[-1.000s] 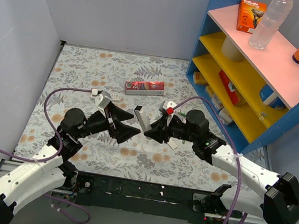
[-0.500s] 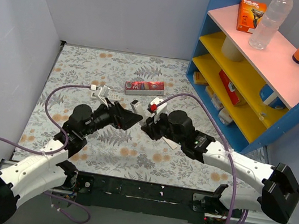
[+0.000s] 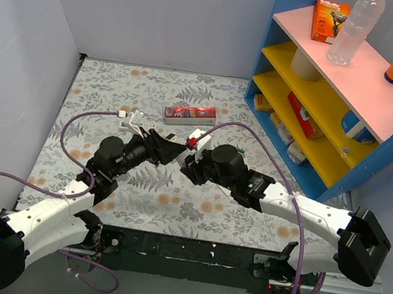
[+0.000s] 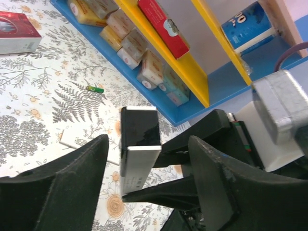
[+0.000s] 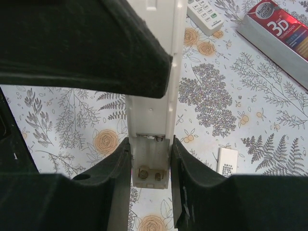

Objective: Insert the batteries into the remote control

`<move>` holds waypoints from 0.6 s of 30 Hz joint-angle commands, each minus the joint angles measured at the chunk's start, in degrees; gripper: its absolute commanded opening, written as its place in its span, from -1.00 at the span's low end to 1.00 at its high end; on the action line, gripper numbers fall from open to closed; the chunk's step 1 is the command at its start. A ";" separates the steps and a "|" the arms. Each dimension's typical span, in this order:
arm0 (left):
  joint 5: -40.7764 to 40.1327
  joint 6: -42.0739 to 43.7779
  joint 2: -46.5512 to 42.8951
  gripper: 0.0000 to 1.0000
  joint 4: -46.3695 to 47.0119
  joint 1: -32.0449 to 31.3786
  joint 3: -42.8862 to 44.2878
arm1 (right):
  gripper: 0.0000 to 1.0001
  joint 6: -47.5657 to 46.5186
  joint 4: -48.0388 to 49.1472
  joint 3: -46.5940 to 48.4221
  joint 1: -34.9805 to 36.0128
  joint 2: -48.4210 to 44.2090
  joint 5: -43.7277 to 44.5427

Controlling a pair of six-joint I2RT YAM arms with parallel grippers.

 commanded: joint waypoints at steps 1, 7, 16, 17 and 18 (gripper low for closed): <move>-1.46 -0.01 -0.15 0.17 1.60 0.07 -1.61 | -0.97 -0.18 2.13 3.41 0.46 -0.09 0.82; -2.51 -0.36 -0.15 -0.44 2.39 0.07 -3.55 | -0.97 -0.18 1.69 3.94 0.55 0.52 0.29; -6.37 -1.33 -1.82 -1.00 -1.21 0.15 -4.07 | 0.56 3.60 -0.23 2.71 0.46 -2.02 1.69; -6.81 -1.50 -1.91 -1.00 -1.38 0.07 -4.43 | 0.73 4.12 -2.24 2.80 0.46 -2.29 2.13; -7.08 -1.68 -2.08 -1.00 -1.47 0.07 -4.69 | 0.84 4.91 -3.04 2.28 0.46 -2.72 2.83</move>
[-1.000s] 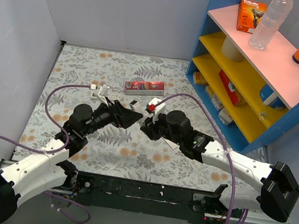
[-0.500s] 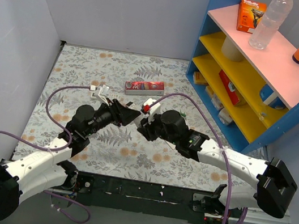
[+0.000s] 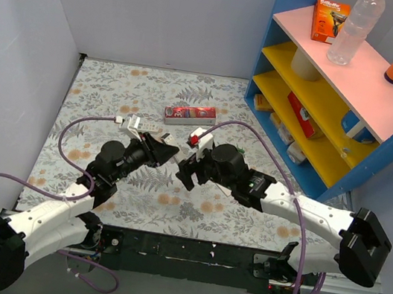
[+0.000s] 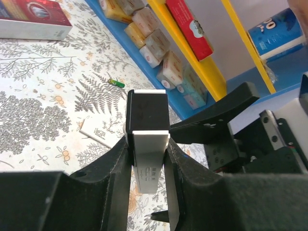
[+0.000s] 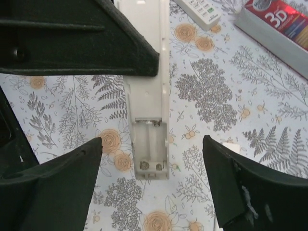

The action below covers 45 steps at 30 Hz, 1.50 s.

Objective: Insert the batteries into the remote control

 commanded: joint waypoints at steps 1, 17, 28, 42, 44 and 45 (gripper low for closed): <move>-3.17 -1.31 -1.80 -1.00 -1.62 0.11 -1.65 | 0.87 3.28 -2.81 1.09 0.29 -3.29 2.88; 5.96 -4.56 -2.94 -1.00 12.51 -0.50 -12.55 | 0.86 17.96 -35.77 2.41 -20.96 -5.85 12.74; 9.66 -5.00 -2.77 -1.00 26.84 -2.61 -19.85 | 0.19 16.91 -35.43 5.31 -29.50 4.51 5.97; 7.82 -3.34 -3.29 -1.00 24.74 -4.90 -19.67 | -0.29 16.20 -34.02 9.88 -31.53 16.39 2.10; 7.64 -3.33 -3.29 -1.00 24.65 -5.08 -19.59 | -0.34 16.12 -33.41 9.79 -31.53 17.53 1.04; 7.55 -3.25 -3.29 -1.00 24.65 -5.08 -19.59 | -0.38 16.29 -33.32 9.79 -31.62 17.88 0.69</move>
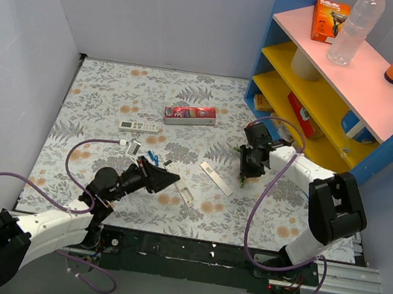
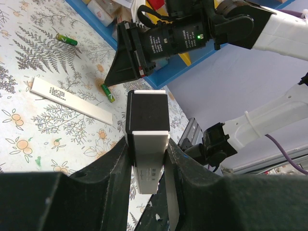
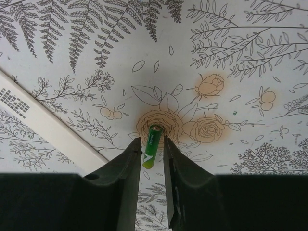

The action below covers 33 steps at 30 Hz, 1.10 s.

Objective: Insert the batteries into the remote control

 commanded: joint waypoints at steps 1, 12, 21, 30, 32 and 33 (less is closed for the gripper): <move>-0.91 1.26 -1.06 -1.00 1.18 -0.42 -1.05 | -0.39 -0.28 0.89 2.21 -0.36 1.75 -2.39; -0.91 1.26 -0.98 -1.00 1.00 -0.51 -0.88 | -0.53 -0.36 0.98 2.65 -0.36 5.45 -1.69; -0.55 1.26 -0.80 -1.00 0.83 -0.51 -0.53 | -0.96 -2.47 2.03 0.89 -0.01 3.53 -1.51; 0.68 -0.32 0.60 -1.00 5.91 -0.51 -1.23 | -0.97 -6.07 12.03 -4.20 6.39 -13.33 -3.01; 0.94 -0.94 1.39 -1.00 6.80 -0.60 -0.79 | -0.97 -7.39 13.98 -5.17 7.98 -16.60 -2.66; 1.72 -0.94 1.57 -1.00 7.76 -0.51 -0.53 | -0.97 -8.35 16.60 -6.48 8.86 -20.09 -2.66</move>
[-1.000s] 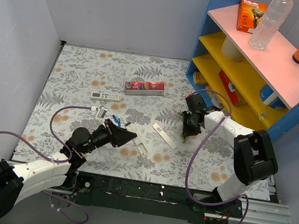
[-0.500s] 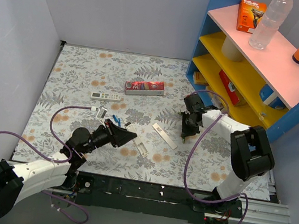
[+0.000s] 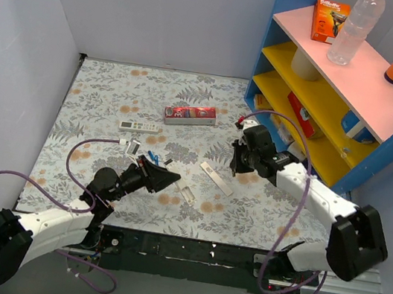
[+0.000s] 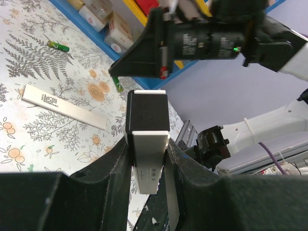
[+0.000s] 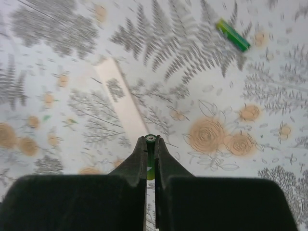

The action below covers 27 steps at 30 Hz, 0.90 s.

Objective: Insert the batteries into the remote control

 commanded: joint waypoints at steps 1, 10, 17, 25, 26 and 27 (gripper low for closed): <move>2.01 -0.55 0.98 -1.00 5.17 -0.27 -0.24 | -0.97 -4.99 10.63 -2.86 4.90 -10.48 -0.21; 3.95 -2.30 6.52 -1.00 7.27 -0.01 3.45 | -0.97 -10.89 29.26 -11.74 15.28 -26.05 -5.03; 4.48 -3.80 8.98 -1.00 10.70 0.17 3.89 | -0.97 -10.98 39.02 -16.49 21.87 -28.43 -8.47; 2.99 -4.41 8.81 -1.00 8.95 0.17 5.38 | -0.97 -9.31 43.69 -20.71 27.50 -29.39 -8.30; 2.90 -4.33 8.81 -1.00 8.60 0.17 6.00 | -0.97 -9.48 43.69 -20.89 27.77 -29.39 -8.04; 2.81 -4.41 8.89 -1.00 8.42 0.17 6.18 | -0.97 -9.49 43.60 -20.97 28.12 -29.48 -8.03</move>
